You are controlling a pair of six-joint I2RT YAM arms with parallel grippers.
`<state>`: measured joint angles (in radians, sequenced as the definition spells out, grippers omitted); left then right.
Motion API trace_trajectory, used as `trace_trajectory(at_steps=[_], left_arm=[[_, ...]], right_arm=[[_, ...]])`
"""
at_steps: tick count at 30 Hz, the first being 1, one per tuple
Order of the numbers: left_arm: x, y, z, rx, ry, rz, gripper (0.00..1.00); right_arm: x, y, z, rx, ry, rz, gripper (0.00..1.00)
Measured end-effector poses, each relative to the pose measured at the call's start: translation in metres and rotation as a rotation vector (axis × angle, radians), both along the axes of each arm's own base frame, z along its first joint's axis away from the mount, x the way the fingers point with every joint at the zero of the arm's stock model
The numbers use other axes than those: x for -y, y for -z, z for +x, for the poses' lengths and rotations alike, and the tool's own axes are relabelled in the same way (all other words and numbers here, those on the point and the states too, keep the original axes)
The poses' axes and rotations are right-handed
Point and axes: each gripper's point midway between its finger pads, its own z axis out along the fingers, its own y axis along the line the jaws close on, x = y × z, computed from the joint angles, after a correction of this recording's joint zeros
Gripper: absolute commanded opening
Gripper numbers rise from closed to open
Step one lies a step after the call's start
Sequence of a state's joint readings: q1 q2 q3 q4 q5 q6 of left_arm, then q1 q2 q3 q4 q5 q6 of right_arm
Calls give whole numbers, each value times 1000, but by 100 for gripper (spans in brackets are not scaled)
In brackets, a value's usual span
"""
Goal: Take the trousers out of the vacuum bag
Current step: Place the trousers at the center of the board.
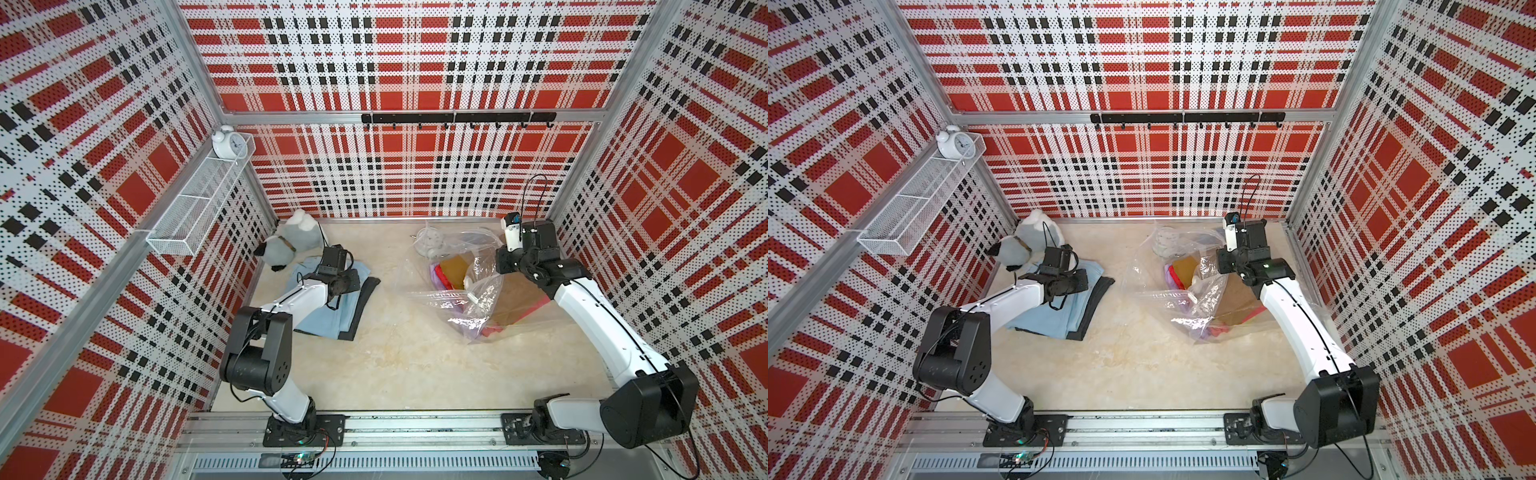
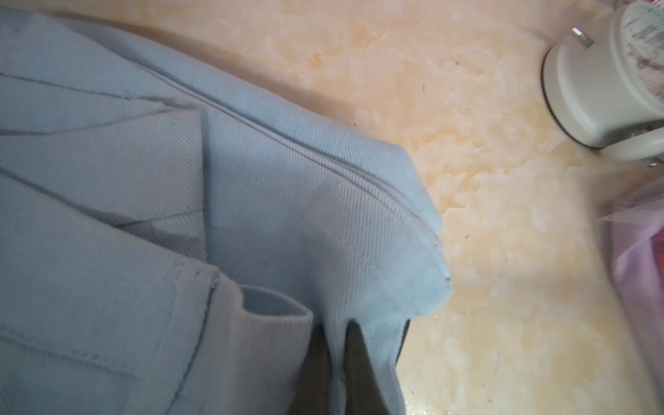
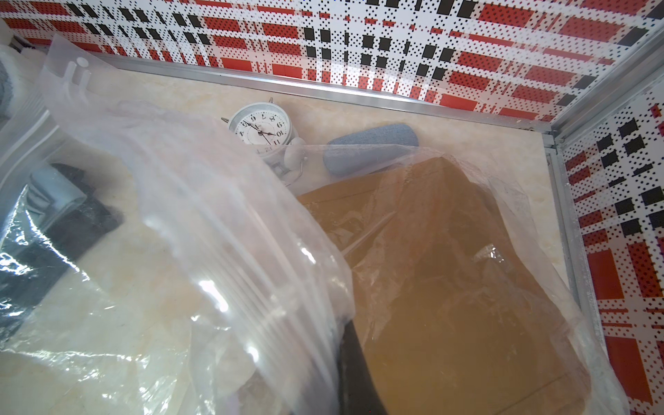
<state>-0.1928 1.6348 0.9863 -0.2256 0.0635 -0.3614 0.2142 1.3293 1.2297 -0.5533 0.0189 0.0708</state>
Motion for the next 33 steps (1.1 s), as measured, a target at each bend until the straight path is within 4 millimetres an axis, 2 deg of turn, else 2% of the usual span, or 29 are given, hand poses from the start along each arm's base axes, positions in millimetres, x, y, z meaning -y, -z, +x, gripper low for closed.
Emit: trace_trajectory(at_steps=[5,7,12,15,17,19,21,24,27,29,33], left_arm=[[3,-7,6,17,7,-110,5],[3,-9,7,19,8,-135,12],[13,-13,8,34,38,-178,64],[23,-14,7,44,61,-182,74],[28,-17,6,52,70,-171,77],[29,-27,5,80,65,-157,78],[25,-47,5,130,47,-137,78],[10,-84,6,222,-15,-90,77],[-3,-112,10,296,-71,-48,77],[-10,-114,13,306,-101,-18,76],[-14,-82,12,223,-121,44,76]], right_arm=[[0,0,0,0,1,0,0],[0,0,0,0,0,0,0],[0,0,0,0,0,1,0],[0,0,0,0,0,1,0],[0,0,0,0,0,1,0],[0,0,0,0,0,1,0],[0,0,0,0,-1,1,0],[-1,0,0,-1,-3,3,0],[-1,0,0,-2,-6,5,0],[-2,1,0,-3,-8,7,0],[-3,1,0,-4,-11,9,0]])
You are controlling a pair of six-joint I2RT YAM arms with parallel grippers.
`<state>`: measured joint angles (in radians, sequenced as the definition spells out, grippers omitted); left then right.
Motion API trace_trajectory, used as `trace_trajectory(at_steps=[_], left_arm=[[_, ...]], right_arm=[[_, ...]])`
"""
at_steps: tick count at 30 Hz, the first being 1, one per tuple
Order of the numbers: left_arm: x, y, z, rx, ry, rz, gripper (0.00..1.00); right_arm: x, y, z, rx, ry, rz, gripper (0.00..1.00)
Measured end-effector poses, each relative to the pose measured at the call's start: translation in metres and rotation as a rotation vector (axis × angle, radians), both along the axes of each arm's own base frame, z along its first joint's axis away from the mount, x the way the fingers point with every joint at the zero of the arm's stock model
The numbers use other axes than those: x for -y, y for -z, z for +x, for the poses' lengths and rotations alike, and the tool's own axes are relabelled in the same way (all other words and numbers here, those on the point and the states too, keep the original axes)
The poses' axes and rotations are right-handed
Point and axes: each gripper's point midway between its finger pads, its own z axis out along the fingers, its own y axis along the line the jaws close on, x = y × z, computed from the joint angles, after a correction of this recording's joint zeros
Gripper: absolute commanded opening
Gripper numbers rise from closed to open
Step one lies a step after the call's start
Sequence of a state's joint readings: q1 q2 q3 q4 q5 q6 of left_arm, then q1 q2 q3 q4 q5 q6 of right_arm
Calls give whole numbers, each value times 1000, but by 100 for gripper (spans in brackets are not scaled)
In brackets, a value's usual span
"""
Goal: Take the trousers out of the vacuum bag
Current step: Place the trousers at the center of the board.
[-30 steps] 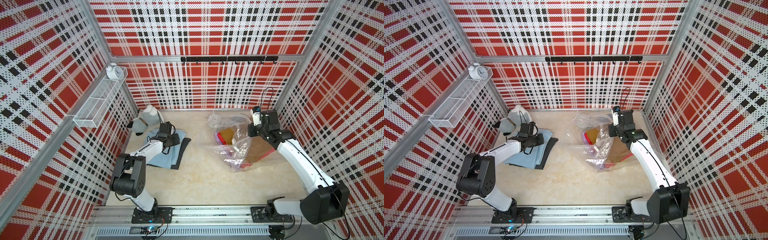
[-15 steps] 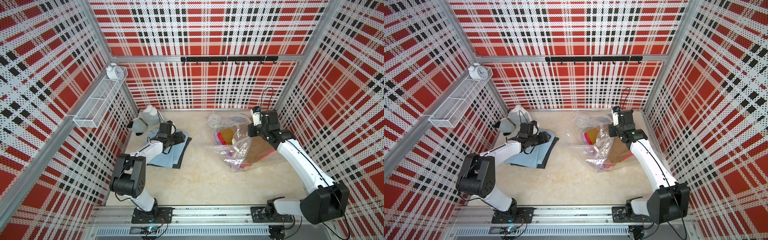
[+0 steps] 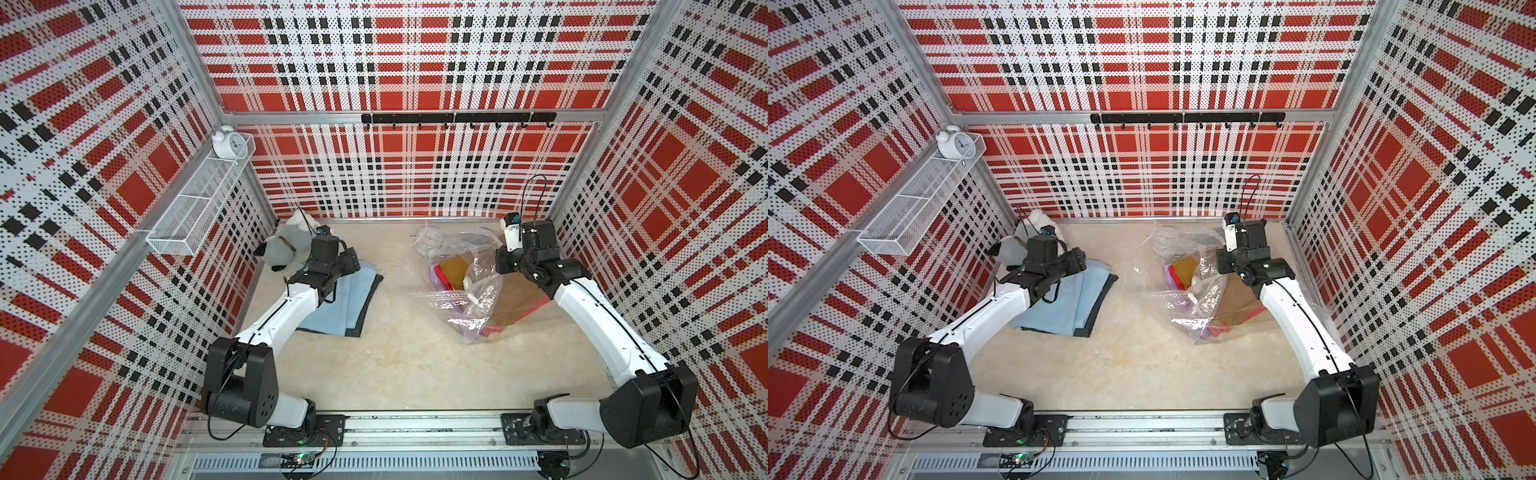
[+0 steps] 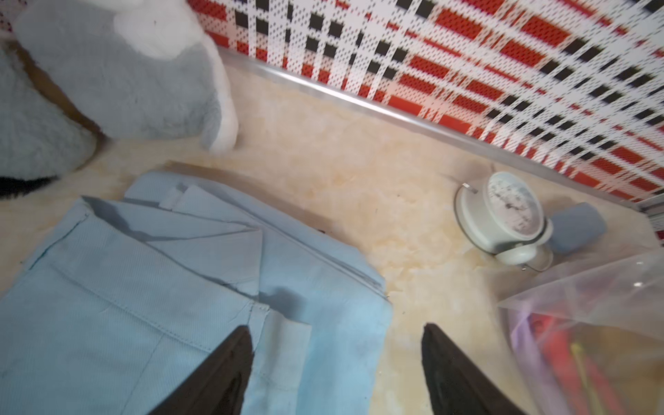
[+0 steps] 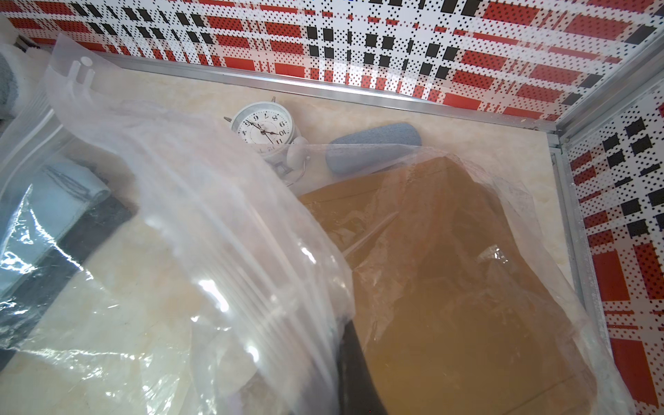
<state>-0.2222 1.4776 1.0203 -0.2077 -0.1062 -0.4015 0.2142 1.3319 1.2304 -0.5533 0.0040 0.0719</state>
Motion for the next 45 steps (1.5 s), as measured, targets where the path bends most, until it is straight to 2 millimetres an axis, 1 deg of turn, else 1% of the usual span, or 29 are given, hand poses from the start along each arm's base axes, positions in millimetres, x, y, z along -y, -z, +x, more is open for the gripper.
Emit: trace_trajectory(at_steps=[3,6,8,12,13,15,17,20,25,27,32,34,37,41,42,43,45], left_arm=[[5,31,-4,-76,-3,52,76],[10,58,-9,-145,2,95,76],[11,72,-11,-179,2,123,76],[5,93,-16,-236,-28,190,73],[3,97,-17,-244,-37,202,70],[-1,99,-17,-248,-52,223,60],[-5,98,-17,-245,-72,243,46],[-9,98,-18,-246,-87,258,28],[-11,97,-18,-244,-96,268,7],[-11,97,-19,-244,-93,270,1],[-6,87,-18,-232,-73,269,0],[1,80,-18,-221,-54,272,0],[17,68,-17,-198,-12,286,0],[34,52,-13,-165,25,285,0],[37,49,-11,-157,32,283,9],[39,47,-10,-151,37,282,20],[42,44,-9,-143,51,285,37]], right_arm=[[0,0,0,1,0,0,0],[0,0,0,-1,0,0,0],[0,0,0,-1,0,-1,0],[0,0,0,-2,0,-1,0],[0,0,0,-2,0,-1,0],[0,0,0,-2,0,-1,0],[0,0,0,-2,0,-1,0],[0,0,0,-2,0,-1,0],[0,0,0,-2,0,-1,0],[0,0,0,-2,1,-1,0],[1,0,0,-1,3,-3,0],[1,0,0,-1,3,-3,0],[1,0,0,-1,4,-4,0],[1,0,0,-1,4,-4,0],[1,0,0,-1,5,-5,0],[1,0,0,-1,6,-5,0],[1,0,0,-1,6,-6,0]])
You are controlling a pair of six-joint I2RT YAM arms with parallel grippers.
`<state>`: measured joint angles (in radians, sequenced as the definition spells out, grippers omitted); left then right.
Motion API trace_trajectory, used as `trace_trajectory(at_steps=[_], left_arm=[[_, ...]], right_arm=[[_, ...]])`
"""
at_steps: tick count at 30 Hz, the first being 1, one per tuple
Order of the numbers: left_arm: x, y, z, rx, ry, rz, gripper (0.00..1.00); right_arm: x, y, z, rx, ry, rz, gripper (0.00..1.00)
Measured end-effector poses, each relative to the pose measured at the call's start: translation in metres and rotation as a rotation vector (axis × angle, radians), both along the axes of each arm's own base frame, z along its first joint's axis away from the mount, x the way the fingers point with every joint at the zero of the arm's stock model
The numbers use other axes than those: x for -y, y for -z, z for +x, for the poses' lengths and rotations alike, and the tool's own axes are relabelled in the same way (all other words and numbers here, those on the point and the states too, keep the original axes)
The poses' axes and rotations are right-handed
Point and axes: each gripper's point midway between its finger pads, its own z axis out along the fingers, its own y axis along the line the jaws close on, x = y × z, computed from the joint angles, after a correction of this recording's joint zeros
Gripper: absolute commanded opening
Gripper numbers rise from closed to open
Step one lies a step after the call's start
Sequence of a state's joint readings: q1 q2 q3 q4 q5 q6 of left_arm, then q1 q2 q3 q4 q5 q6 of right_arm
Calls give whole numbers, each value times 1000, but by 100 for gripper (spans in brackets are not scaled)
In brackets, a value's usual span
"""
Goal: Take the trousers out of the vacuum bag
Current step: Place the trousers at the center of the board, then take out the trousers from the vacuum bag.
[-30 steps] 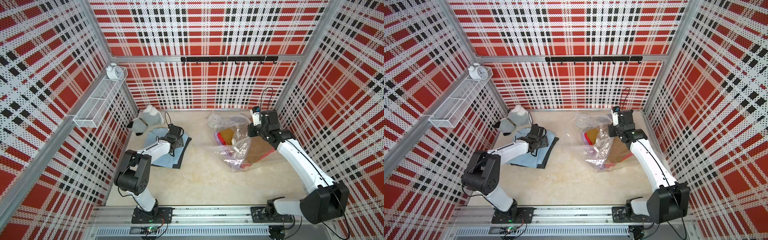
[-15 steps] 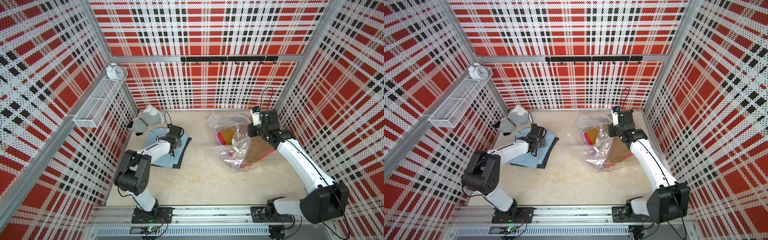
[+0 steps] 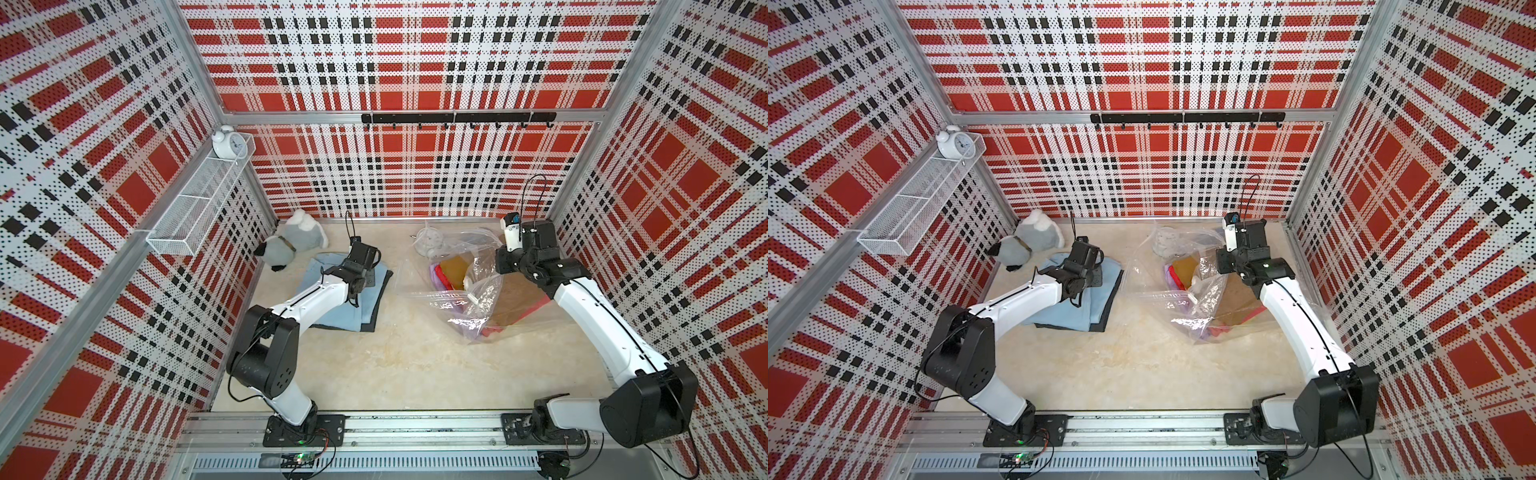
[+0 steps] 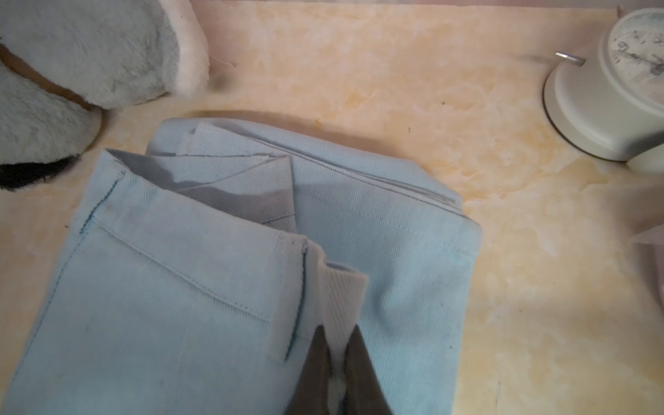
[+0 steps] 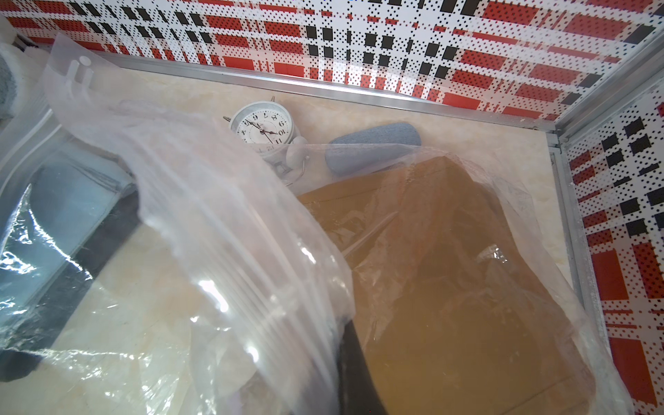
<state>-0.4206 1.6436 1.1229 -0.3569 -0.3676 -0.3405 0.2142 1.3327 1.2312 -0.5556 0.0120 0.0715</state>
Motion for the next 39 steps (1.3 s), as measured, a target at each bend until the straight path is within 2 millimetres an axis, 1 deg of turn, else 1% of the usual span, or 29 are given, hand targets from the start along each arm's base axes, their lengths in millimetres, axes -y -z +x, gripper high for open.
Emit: trace_trajectory(at_steps=[1,2,4,6,9,10,12,14,15,17,19,21,23,24,26,29,30,33,36,39], left_arm=[[1,0,0,1,7,0,46],[2,1,1,-1,13,-1,49],[4,6,2,-13,26,0,54],[7,17,6,-36,37,4,57],[10,32,4,-74,53,6,68],[11,32,4,-76,57,2,69],[15,27,5,-68,68,-14,71],[21,14,9,-40,82,-36,75],[26,4,11,-18,92,-49,78],[40,-20,15,33,123,-74,81],[61,-48,16,93,167,-104,82],[89,-77,13,155,230,-147,83],[114,-98,8,200,290,-191,83],[128,-106,4,219,325,-220,83],[151,-114,-4,235,390,-269,83],[180,-121,-14,241,478,-348,82],[187,-123,-16,245,498,-373,81],[205,-120,-16,242,539,-432,81],[220,-100,-14,200,556,-470,79],[232,-75,-14,144,566,-502,78]], right_arm=[[0,0,0,0,0,0,0],[0,0,0,0,0,0,0],[0,0,0,0,0,0,0],[0,0,0,0,0,0,0],[0,0,0,0,0,0,0],[0,0,0,0,0,-1,0],[0,-1,-1,1,0,-1,0],[0,-1,-1,2,-1,0,0],[0,-1,-1,1,-1,0,0],[-1,0,-1,-1,-8,2,0],[-2,0,-2,-4,-16,4,0],[-4,0,-3,-7,-26,5,0],[-5,1,-4,-11,-37,7,0],[-6,0,-4,-12,-44,8,0],[-8,-1,-5,-12,-57,9,0],[-13,-6,-5,-6,-75,14,0],[-14,-7,-6,-3,-82,13,0],[-25,-13,-8,7,-117,4,0],[-40,-25,-12,32,-167,-10,0],[-50,-40,-16,64,-203,-14,0]])
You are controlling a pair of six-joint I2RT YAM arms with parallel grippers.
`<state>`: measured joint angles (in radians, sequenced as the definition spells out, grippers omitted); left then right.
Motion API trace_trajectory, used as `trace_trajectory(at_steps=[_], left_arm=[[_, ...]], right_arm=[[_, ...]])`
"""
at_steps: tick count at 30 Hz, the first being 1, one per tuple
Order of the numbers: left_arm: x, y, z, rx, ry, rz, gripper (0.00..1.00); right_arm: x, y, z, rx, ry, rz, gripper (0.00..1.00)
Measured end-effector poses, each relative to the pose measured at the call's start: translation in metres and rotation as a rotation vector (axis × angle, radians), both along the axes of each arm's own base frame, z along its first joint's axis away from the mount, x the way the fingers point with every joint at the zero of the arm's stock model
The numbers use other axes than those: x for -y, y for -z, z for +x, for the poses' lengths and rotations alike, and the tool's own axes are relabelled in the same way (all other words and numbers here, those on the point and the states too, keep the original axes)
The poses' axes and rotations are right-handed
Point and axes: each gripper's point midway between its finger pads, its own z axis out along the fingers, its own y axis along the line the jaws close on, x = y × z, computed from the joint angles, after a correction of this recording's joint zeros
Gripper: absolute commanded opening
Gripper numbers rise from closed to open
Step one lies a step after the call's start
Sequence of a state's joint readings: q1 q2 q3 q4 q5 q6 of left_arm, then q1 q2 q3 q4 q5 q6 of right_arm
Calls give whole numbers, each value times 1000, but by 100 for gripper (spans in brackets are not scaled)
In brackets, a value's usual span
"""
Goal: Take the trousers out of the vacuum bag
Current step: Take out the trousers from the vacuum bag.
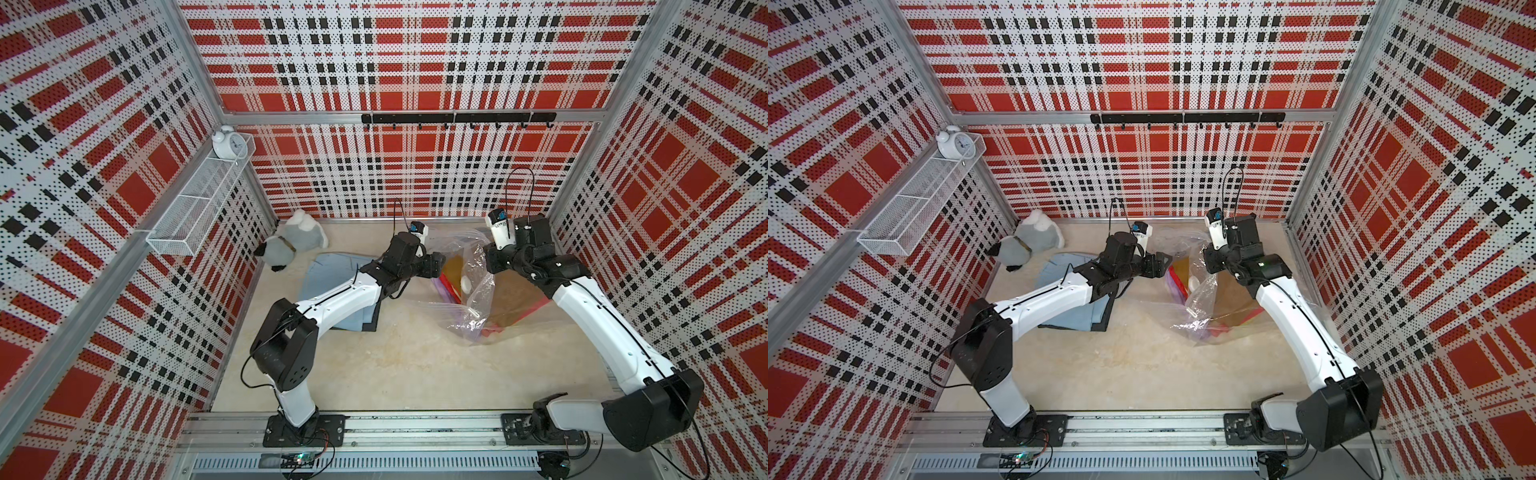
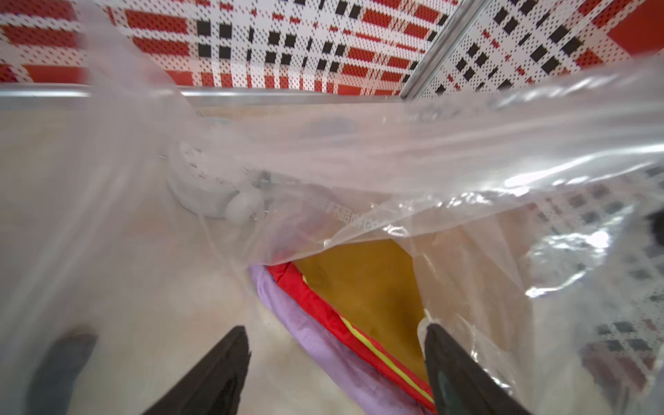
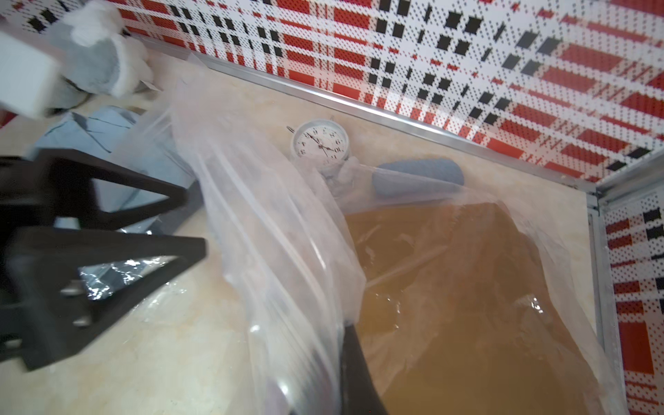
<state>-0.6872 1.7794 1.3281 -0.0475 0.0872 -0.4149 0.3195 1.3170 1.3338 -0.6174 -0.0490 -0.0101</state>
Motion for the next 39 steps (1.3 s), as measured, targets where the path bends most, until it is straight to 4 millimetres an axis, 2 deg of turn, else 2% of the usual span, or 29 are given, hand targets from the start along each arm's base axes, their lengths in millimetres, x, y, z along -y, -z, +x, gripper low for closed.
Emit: trace_trajectory(at_steps=[5,13,19,22,28,32,39], left_arm=[[12,37,-4,-86,23,-18,77],[28,70,-6,-179,35,-66,77],[46,96,-19,-251,66,-75,77],[52,96,-24,-263,81,-96,77],[64,82,-25,-258,115,-175,73],[69,80,-24,-262,126,-208,67],[72,92,-25,-291,128,-213,51]], right_arm=[[-4,-16,-8,35,-26,2,0],[-14,-29,-14,61,-70,-7,0],[-16,-34,-14,75,-85,-13,0],[-16,-33,-14,73,-85,-14,0],[-16,-33,-14,74,-85,-15,0],[-16,-33,-14,73,-83,-15,0],[-15,-30,-14,68,-77,-21,0]])
